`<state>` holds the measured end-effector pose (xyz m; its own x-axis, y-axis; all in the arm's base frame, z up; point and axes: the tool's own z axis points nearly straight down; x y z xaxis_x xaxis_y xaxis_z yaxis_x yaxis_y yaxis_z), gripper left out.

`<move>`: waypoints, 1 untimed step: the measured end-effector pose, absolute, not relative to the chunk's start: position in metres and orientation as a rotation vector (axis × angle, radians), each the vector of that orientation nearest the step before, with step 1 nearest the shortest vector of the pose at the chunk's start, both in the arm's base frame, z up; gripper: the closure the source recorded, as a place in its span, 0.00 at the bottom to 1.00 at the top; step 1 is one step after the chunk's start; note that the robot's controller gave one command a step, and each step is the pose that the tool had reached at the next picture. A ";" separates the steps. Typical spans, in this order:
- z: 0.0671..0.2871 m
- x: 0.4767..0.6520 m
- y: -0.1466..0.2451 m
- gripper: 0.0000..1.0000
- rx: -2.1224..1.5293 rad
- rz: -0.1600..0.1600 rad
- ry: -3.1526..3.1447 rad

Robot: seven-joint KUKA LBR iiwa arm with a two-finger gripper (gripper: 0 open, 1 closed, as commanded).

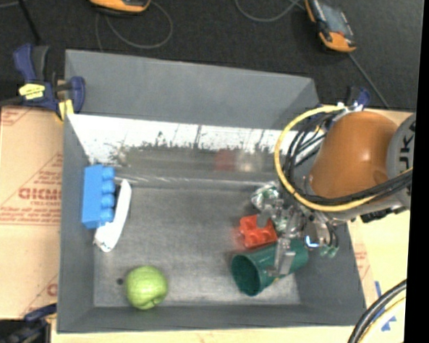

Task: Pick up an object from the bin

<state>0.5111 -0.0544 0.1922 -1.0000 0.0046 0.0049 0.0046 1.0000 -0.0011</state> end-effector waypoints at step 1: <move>0.197 0.512 -0.054 0.00 -0.005 0.003 -3.145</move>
Offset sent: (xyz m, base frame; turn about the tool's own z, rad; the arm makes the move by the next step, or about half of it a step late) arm -0.0346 -0.0057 -0.0785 -0.1331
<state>0.5125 -0.0543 0.1967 -1.0000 0.0034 -0.0032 0.0034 1.0000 -0.0019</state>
